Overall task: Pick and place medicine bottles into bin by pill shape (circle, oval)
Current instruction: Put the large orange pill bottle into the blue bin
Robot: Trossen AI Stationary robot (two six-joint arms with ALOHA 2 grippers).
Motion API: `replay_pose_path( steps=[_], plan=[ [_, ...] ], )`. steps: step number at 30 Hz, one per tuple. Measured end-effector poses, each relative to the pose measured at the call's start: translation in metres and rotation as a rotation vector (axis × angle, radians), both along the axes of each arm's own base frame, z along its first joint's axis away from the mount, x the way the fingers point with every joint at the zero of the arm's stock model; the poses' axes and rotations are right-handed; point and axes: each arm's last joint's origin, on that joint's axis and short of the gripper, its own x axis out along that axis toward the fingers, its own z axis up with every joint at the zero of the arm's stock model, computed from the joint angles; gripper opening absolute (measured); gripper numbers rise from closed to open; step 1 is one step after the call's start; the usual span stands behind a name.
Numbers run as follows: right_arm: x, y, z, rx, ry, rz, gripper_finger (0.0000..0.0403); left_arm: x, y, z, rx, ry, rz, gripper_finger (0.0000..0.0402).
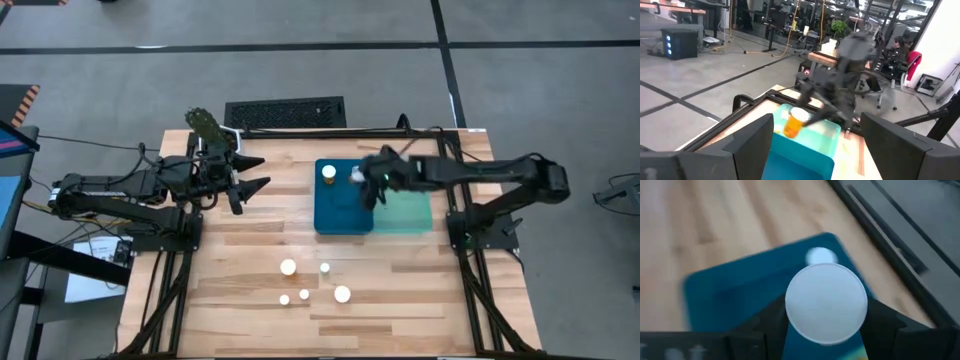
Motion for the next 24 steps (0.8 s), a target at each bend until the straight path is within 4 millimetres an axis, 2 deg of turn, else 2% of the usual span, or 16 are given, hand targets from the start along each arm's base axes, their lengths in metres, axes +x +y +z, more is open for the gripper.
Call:
replay_pose_path(
  steps=[4,7,16,24],
  plan=[
    [0.008,-0.031,-0.013,0.016,0.014,-0.030,0.0217,0.000,0.000,0.000,0.003,0.000,0.000,0.0291],
    [0.017,-0.045,-0.026,0.038,0.020,-0.021,0.0217,0.000,0.000,0.000,0.004,0.001,0.009,0.0291],
    [0.042,-0.063,-0.073,0.060,0.095,-0.010,0.0218,0.000,0.001,0.000,0.019,0.005,0.037,0.0291],
    [0.042,-0.080,-0.095,0.083,0.115,-0.051,0.0215,0.000,0.001,0.000,0.019,0.004,0.037,0.0291]
  ],
)
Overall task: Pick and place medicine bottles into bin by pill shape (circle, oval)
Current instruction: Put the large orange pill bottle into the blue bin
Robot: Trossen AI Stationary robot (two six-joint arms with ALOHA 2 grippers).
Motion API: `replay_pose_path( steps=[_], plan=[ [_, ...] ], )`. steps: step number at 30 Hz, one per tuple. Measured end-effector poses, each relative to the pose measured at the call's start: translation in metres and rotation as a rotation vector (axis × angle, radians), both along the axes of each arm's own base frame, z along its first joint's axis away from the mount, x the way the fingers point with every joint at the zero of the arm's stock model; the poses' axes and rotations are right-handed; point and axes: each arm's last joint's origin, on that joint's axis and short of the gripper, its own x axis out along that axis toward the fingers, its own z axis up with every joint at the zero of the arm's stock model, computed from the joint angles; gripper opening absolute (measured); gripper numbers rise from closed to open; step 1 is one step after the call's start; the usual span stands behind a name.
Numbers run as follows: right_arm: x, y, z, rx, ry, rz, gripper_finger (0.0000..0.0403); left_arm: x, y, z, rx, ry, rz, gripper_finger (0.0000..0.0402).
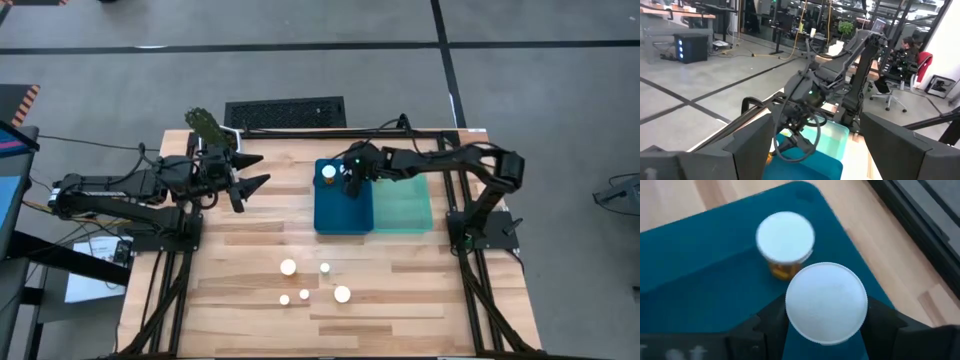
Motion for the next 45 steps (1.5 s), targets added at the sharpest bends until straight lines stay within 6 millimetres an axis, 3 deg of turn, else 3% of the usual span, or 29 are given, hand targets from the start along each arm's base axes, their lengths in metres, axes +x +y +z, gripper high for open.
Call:
replay_pose_path(
  steps=[6,45],
  plan=[
    [-0.005,-0.005,-0.013,0.052,0.029,-0.002,0.0220,0.000,0.000,0.000,-0.003,-0.001,0.000,0.0291],
    [-0.002,-0.007,-0.015,0.041,0.016,0.011,0.0229,0.000,0.000,0.000,-0.003,-0.001,-0.001,0.0291]
  ],
)
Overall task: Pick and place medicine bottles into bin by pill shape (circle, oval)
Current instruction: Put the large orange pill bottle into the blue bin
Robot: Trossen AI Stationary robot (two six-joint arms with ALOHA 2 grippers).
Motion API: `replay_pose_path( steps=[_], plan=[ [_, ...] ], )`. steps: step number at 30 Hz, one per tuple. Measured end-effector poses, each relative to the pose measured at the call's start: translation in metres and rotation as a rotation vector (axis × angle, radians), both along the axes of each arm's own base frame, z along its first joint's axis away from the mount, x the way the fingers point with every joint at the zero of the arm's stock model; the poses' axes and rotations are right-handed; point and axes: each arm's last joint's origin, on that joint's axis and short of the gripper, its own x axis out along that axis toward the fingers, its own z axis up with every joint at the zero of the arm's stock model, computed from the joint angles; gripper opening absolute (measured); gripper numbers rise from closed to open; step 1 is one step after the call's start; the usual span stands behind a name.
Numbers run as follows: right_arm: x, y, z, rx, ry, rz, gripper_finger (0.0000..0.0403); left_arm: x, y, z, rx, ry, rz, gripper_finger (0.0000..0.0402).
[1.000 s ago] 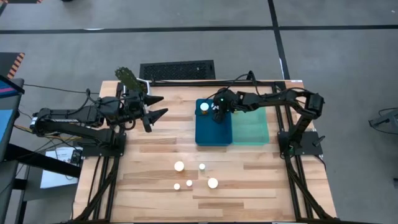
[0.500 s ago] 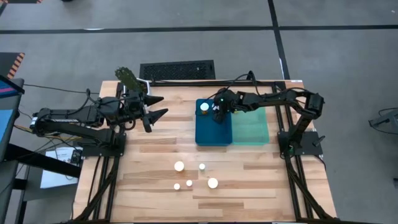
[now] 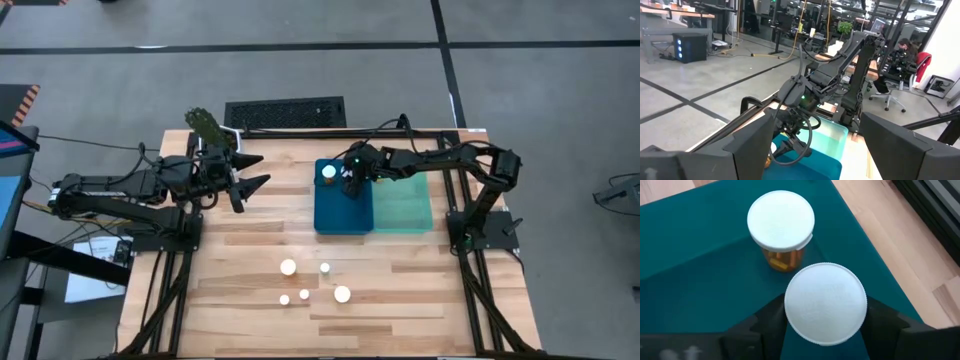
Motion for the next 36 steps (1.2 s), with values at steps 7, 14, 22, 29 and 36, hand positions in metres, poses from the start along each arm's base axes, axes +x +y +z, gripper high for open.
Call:
replay_pose_path(
  steps=[7,14,22,29,36],
  plan=[
    [0.000,0.000,0.000,-0.006,0.004,0.010,0.0249,0.000,0.000,0.000,-0.008,-0.003,0.000,0.0291],
    [0.000,0.000,0.000,-0.007,0.003,0.009,0.0285,0.000,0.000,0.000,-0.009,-0.003,0.001,0.0291],
    [-0.009,0.005,0.054,-0.041,-0.020,0.034,0.0286,0.000,0.000,0.000,-0.010,-0.003,0.000,0.0291],
    [-0.038,0.041,0.132,-0.028,-0.162,0.037,0.0286,0.000,0.000,0.000,-0.011,-0.003,0.000,0.0291],
    [-0.059,0.119,0.158,0.149,-0.254,0.076,0.0286,0.000,-0.001,0.000,-0.011,-0.002,-0.032,0.0291]
  ],
)
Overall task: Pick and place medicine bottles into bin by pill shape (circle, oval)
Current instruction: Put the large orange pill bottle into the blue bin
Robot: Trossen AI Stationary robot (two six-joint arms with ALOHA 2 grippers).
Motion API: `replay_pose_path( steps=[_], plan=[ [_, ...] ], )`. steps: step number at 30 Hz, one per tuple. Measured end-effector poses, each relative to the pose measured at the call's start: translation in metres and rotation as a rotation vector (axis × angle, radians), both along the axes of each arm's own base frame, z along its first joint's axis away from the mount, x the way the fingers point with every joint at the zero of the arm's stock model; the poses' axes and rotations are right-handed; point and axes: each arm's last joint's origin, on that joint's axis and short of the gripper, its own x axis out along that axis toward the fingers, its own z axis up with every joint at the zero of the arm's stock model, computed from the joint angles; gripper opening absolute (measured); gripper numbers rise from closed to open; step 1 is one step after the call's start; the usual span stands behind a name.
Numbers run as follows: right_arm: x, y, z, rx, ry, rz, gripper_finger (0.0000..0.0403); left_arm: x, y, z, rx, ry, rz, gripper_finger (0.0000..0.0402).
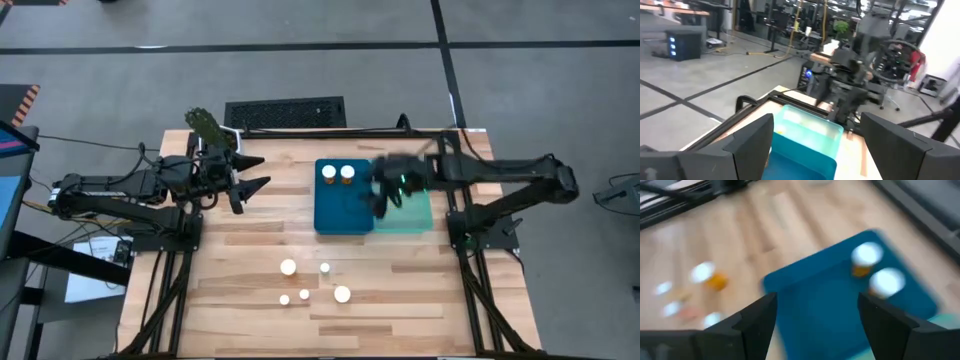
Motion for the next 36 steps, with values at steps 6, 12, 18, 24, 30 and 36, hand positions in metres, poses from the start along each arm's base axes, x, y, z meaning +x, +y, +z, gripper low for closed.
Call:
replay_pose_path(
  steps=[6,12,18,24,30,36],
  plan=[
    [0.000,0.080,-0.014,0.106,0.032,0.019,0.0286,0.001,-0.003,0.000,0.014,0.008,-0.089,0.0291],
    [0.004,0.147,-0.045,0.168,0.076,0.003,0.0286,0.001,-0.004,-0.001,-0.001,0.015,-0.142,0.0291],
    [0.016,0.190,-0.084,0.137,0.122,0.071,0.0286,0.001,-0.004,-0.002,-0.051,0.006,-0.131,0.0291],
    [0.041,0.210,-0.114,0.103,0.064,0.135,0.0286,0.001,-0.004,-0.002,-0.089,-0.003,-0.129,0.0291],
    [0.063,0.211,-0.141,0.044,0.051,0.177,0.0286,0.001,-0.004,-0.002,-0.083,-0.002,-0.128,0.0291],
    [0.068,0.209,-0.153,0.038,0.074,0.172,0.0286,0.001,-0.004,-0.002,-0.080,0.000,-0.122,0.0291]
  ],
)
